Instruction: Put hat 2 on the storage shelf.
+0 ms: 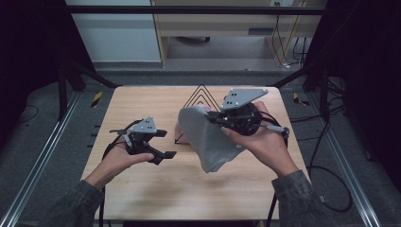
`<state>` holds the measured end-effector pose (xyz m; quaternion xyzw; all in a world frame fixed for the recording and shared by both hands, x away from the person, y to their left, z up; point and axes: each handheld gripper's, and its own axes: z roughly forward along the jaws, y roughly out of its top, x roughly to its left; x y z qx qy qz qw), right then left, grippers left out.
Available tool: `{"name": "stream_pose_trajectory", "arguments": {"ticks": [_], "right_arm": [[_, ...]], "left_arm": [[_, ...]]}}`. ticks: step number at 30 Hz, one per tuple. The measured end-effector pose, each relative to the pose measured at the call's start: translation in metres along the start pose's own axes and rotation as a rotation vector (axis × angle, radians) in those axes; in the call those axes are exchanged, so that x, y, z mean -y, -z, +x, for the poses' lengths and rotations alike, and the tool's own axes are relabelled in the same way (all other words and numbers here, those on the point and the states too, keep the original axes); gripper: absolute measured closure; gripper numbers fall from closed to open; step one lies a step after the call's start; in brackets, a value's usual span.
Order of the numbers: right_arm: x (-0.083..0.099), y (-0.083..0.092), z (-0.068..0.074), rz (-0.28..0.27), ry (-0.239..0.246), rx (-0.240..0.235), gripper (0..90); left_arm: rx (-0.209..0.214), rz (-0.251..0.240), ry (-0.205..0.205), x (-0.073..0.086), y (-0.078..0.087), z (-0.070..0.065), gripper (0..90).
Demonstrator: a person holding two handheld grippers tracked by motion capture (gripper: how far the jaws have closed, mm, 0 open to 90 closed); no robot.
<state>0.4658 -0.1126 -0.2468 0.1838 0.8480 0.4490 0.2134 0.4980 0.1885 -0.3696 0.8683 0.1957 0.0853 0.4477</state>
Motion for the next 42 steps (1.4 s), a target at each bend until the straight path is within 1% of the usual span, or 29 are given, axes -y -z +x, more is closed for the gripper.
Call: {"name": "stream_pose_trajectory", "arguments": {"ticks": [5, 7, 10, 13, 14, 15, 17, 19, 20, 21, 22, 23, 24, 25, 26, 27, 29, 30, 31, 32, 34, 35, 36, 37, 39, 40, 41, 42], "right_arm": [[-0.004, 0.0, 0.001, 0.0, 0.008, -0.001, 87.0], [-0.007, 0.0, 0.001, 0.002, 0.01, -0.003, 87.0], [-0.014, 0.001, 0.004, -0.003, 0.022, -0.009, 87.0], [-0.018, 0.002, 0.006, -0.01, 0.027, -0.013, 87.0], [-0.021, 0.003, 0.007, -0.015, 0.033, -0.018, 87.0], [-0.021, 0.003, 0.007, -0.015, 0.033, -0.018, 87.0], [-0.025, 0.004, 0.009, -0.03, 0.029, -0.033, 86.9], [-0.026, 0.004, 0.01, -0.034, 0.028, -0.035, 86.9], [-0.027, 0.003, 0.01, -0.034, 0.031, -0.036, 87.0], [-0.028, 0.002, 0.011, -0.034, 0.032, -0.038, 86.9], [-0.027, 0.001, 0.011, -0.032, 0.029, -0.038, 86.9], [-0.027, 0.001, 0.011, -0.032, 0.029, -0.038, 86.9], [-0.026, -0.001, 0.01, -0.024, 0.032, -0.03, 86.9], [-0.025, -0.001, 0.01, -0.02, 0.029, -0.027, 86.9], [-0.025, -0.001, 0.01, -0.02, 0.029, -0.027, 86.9], [-0.024, 0.0, 0.009, -0.018, 0.025, -0.023, 86.9], [-0.02, 0.001, 0.006, -0.01, 0.013, -0.012, 86.9], [-0.017, 0.002, 0.003, 0.002, 0.006, 0.002, 86.9], [-0.017, 0.002, 0.003, 0.002, 0.006, 0.002, 86.9], [-0.012, 0.004, -0.002, 0.013, -0.006, 0.023, 86.9], [-0.008, 0.005, -0.008, 0.019, -0.023, 0.05, 87.0], [-0.007, 0.006, -0.012, 0.014, -0.031, 0.061, 86.9], [-0.007, 0.006, -0.012, 0.014, -0.031, 0.061, 86.9], [-0.005, 0.008, -0.018, 0.002, -0.058, 0.081, 86.9], [-0.006, 0.009, -0.025, -0.022, -0.077, 0.099, 86.9], [-0.007, 0.01, -0.029, -0.03, -0.086, 0.111, 86.9], [-0.007, 0.01, -0.029, -0.03, -0.086, 0.111, 86.9], [-0.009, 0.009, -0.032, -0.042, -0.097, 0.123, 86.9]], "left_arm": [[0.002, -0.009, 0.003, -0.004, -0.003, 0.001, 12.4], [-0.002, -0.001, -0.007, -0.007, -0.005, 0.001, 12.5], [0.001, 0.001, -0.009, -0.012, -0.007, 0.004, 12.5], [0.005, -0.007, -0.005, -0.014, -0.008, 0.007, 12.5], [0.015, -0.031, -0.005, -0.015, -0.007, 0.01, 12.1], [0.015, -0.031, -0.005, -0.015, -0.007, 0.01, 12.1], [0.024, -0.054, 0.011, -0.015, -0.008, 0.013, 13.1], [0.031, -0.06, 0.017, -0.015, -0.011, 0.016, 14.0], [0.043, -0.065, 0.019, -0.015, -0.015, 0.018, 20.3], [0.046, -0.07, 0.024, -0.016, -0.017, 0.018, 25.7], [0.039, -0.074, 0.028, -0.017, -0.018, 0.018, 31.6], [0.039, -0.074, 0.028, -0.017, -0.018, 0.018, 43.2], [0.029, -0.059, 0.01, -0.018, -0.022, 0.017, 51.1], [0.013, -0.044, 0.002, -0.017, -0.023, 0.016, 57.9], [0.013, -0.044, 0.002, -0.017, -0.023, 0.016, 69.1], [0.01, -0.031, 0.001, -0.017, -0.024, 0.015, 69.1], [0.015, -0.033, 0.006, -0.018, -0.024, 0.014, 82.4], [0.012, -0.024, 0.005, -0.02, -0.022, 0.012, 85.5], [0.012, -0.024, 0.005, -0.02, -0.022, 0.012, 85.7], [0.004, -0.011, 0.0, -0.025, -0.018, 0.01, 85.7], [-0.013, 0.0, -0.002, -0.032, -0.011, 0.009, 85.8], [-0.023, 0.005, -0.008, -0.037, -0.006, 0.009, 85.8], [-0.023, 0.005, -0.008, -0.037, -0.006, 0.009, 85.7], [-0.045, 0.022, -0.022, -0.049, 0.003, 0.009, 85.8], [-0.077, 0.041, -0.042, -0.062, 0.012, 0.01, 85.8], [-0.077, 0.041, -0.042, -0.062, 0.012, 0.01, 85.8], [-0.092, 0.049, -0.046, -0.069, 0.017, 0.012, 85.8], [-0.113, 0.058, -0.057, -0.076, 0.021, 0.014, 85.8]]}}
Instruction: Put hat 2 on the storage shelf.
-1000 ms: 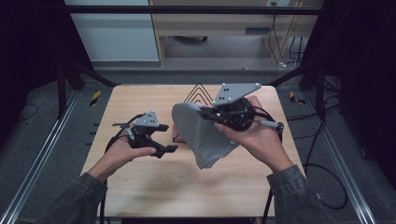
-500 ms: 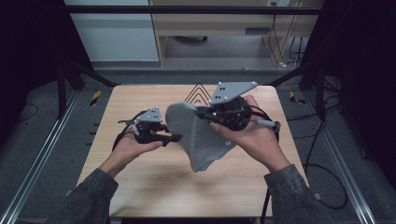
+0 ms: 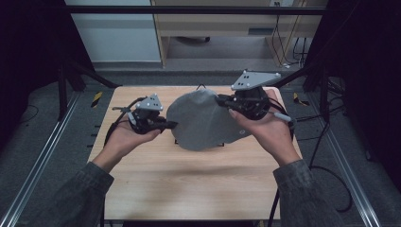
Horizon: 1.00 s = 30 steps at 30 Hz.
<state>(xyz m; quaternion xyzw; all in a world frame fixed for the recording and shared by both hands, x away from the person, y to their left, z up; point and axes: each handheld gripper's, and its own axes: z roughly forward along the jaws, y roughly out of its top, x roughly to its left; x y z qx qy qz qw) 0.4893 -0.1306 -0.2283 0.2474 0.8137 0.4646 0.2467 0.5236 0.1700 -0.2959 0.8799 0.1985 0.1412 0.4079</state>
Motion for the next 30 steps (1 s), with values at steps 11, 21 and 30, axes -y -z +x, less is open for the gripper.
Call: {"name": "stream_pose_trajectory", "arguments": {"ticks": [11, 21, 30], "right_arm": [[-0.034, -0.01, -0.044, -0.131, -0.112, 0.067, 86.9], [-0.045, -0.027, -0.08, -0.179, -0.156, 0.13, 86.9], [-0.029, -0.059, -0.099, -0.123, -0.155, 0.15, 86.8]], "left_arm": [[-0.122, -0.033, -0.012, -0.069, 0.041, 0.035, 86.0], [-0.204, -0.063, -0.007, -0.098, 0.032, 0.059, 86.2], [-0.225, -0.049, 0.012, -0.09, 0.003, 0.079, 86.2]]}}
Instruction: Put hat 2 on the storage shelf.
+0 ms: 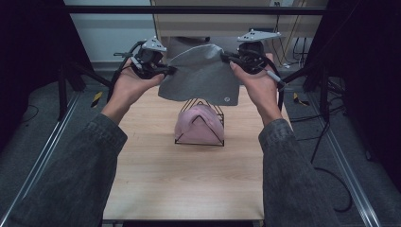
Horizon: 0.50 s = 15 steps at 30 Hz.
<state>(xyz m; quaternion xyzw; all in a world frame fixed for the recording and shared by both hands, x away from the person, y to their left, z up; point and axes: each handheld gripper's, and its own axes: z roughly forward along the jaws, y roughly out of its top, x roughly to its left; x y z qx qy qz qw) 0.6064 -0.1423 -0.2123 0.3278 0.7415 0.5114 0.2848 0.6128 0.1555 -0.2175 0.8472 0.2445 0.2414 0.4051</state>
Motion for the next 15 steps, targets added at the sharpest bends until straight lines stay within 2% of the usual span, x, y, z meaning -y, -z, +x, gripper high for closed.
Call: {"name": "stream_pose_trajectory", "arguments": {"ticks": [8, 11, 14, 15], "right_arm": [[0.01, -0.015, -0.011, 0.029, -0.005, 0.016, 86.7], [0.018, -0.021, -0.013, 0.046, -0.014, 0.025, 86.7], [0.026, -0.025, -0.013, 0.055, -0.015, 0.03, 86.7], [0.029, -0.026, -0.013, 0.059, -0.021, 0.028, 86.8]], "left_arm": [[-0.008, 0.026, 0.001, 0.004, -0.021, 0.004, 86.2], [0.0, 0.031, 0.036, 0.01, -0.034, 0.005, 86.1], [-0.002, 0.06, 0.016, 0.017, -0.042, 0.004, 86.2], [-0.006, 0.059, 0.021, 0.02, -0.045, 0.004, 86.1]]}}
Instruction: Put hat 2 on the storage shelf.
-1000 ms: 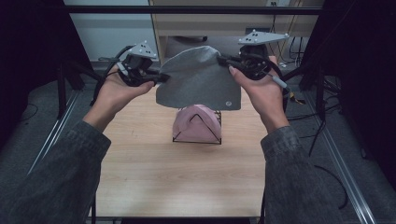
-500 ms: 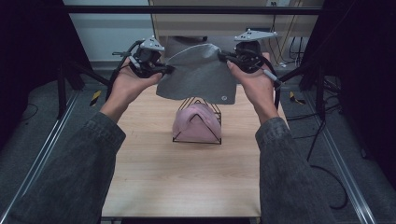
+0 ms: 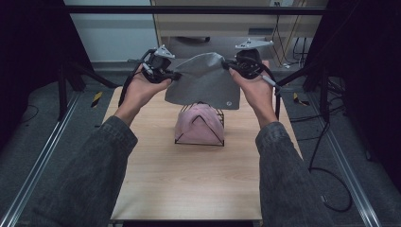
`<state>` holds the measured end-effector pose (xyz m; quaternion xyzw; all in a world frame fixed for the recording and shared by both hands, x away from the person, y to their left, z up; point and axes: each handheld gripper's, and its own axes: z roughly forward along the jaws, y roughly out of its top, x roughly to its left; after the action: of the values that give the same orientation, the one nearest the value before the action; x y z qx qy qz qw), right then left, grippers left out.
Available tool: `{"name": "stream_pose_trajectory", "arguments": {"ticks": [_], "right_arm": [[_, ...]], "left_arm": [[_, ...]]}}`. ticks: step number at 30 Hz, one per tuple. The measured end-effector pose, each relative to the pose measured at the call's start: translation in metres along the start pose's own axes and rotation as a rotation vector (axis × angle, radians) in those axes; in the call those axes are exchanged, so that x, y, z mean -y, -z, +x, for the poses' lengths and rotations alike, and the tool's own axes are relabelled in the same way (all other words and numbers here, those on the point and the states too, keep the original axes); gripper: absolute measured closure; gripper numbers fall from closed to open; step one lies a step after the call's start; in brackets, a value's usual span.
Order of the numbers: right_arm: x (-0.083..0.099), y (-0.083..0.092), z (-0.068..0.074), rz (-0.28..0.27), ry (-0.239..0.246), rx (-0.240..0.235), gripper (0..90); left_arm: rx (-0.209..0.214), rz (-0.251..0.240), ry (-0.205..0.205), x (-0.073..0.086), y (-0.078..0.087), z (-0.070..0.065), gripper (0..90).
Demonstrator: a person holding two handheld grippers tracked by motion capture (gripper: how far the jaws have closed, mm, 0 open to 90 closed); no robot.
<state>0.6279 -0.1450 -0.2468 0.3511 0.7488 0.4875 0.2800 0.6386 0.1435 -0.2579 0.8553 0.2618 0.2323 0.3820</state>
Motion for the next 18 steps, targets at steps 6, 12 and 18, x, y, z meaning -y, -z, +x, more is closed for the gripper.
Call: {"name": "stream_pose_trajectory", "arguments": {"ticks": [6, 12, 18], "right_arm": [[0.016, -0.007, 0.004, 0.019, -0.011, -0.003, 86.7], [0.031, -0.012, 0.007, 0.04, -0.019, -0.009, 86.7], [0.044, -0.014, 0.01, 0.056, -0.024, -0.015, 86.7]], "left_arm": [[0.026, 0.008, 0.04, 0.017, -0.012, 0.0, 86.2], [0.037, 0.008, 0.056, 0.028, -0.016, -0.006, 86.2], [0.042, 0.014, 0.061, 0.035, -0.02, -0.01, 86.2]]}}
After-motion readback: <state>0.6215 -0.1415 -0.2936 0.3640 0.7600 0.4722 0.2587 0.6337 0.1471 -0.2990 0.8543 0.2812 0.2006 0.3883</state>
